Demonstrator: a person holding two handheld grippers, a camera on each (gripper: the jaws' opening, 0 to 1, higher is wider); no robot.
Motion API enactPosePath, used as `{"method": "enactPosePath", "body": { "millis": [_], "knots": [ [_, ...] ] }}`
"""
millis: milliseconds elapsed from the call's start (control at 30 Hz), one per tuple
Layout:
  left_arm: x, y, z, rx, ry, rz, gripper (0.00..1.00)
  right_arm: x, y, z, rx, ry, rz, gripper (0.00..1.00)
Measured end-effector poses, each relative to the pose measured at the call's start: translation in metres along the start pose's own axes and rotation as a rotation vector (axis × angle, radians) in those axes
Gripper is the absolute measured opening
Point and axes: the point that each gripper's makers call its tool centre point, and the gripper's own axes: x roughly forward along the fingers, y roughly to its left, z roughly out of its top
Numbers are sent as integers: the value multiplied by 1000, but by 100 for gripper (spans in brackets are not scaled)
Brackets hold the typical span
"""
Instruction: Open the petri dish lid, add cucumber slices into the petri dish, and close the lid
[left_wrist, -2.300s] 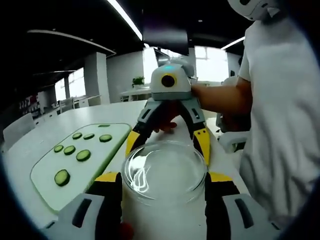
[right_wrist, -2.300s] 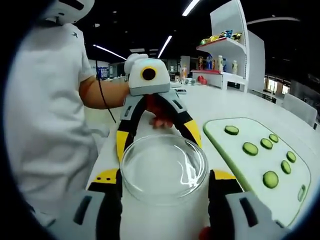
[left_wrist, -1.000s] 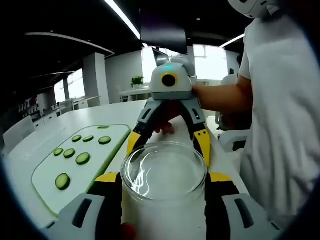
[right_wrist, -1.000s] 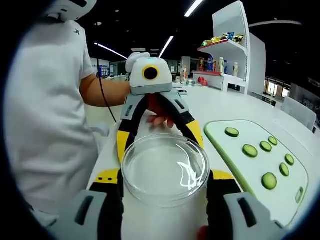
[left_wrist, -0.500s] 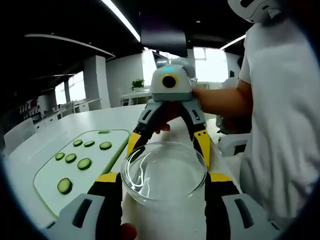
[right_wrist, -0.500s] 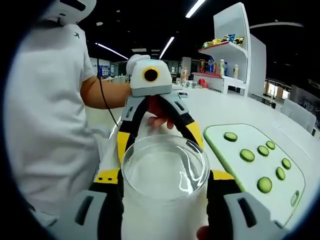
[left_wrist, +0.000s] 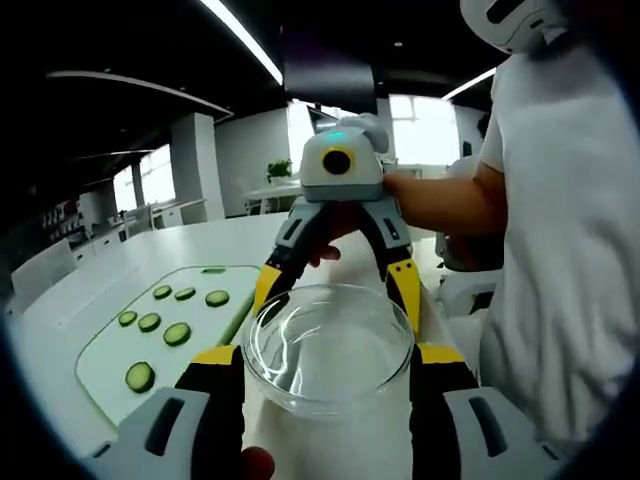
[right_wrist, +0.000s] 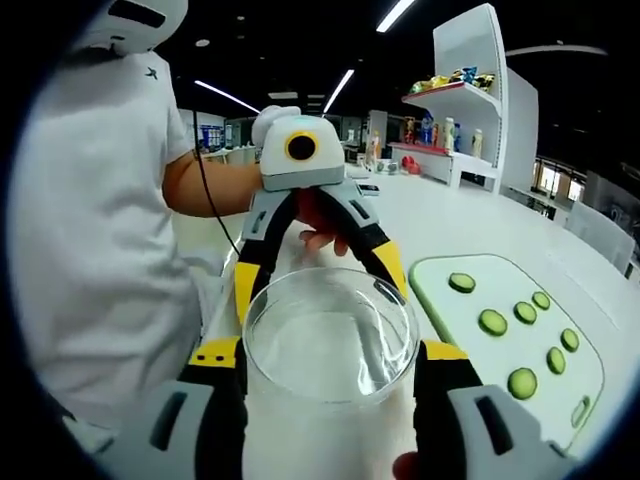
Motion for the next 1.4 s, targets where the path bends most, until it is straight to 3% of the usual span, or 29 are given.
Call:
{"method": "enactPosePath", "body": {
  "millis": [433, 1400],
  "knots": [
    [-11, 4, 1, 0, 3, 36, 65, 8, -2, 10, -29, 2, 22, 66],
    [-59, 6, -16, -13, 39, 128, 65, 57, 9, 33, -77, 6, 107, 66]
  ]
}}
